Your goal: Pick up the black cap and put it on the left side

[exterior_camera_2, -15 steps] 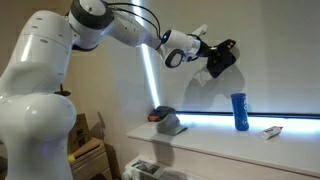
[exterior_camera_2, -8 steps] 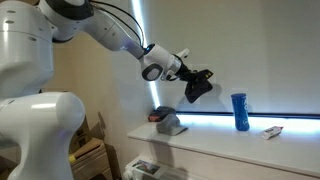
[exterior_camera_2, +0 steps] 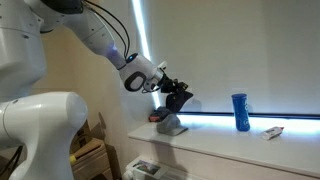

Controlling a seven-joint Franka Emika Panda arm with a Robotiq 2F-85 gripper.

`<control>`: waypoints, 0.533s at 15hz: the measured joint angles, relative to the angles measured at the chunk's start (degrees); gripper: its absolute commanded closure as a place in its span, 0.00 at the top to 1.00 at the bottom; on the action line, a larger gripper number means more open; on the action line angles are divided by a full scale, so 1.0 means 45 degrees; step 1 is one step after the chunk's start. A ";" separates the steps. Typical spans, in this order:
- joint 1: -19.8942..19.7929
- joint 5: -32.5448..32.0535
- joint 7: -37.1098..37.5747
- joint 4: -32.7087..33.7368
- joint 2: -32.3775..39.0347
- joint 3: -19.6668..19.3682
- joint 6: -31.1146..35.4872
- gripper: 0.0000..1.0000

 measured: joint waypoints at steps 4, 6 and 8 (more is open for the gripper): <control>0.0135 -0.2224 -0.0352 -0.1743 -0.1635 -0.0016 -0.0024 0.01; 0.0108 -0.2826 -0.0608 -0.2672 -0.2184 -0.0126 -0.0195 0.01; 0.0154 -0.3044 -0.0450 -0.3050 -0.2003 -0.0300 0.0043 0.01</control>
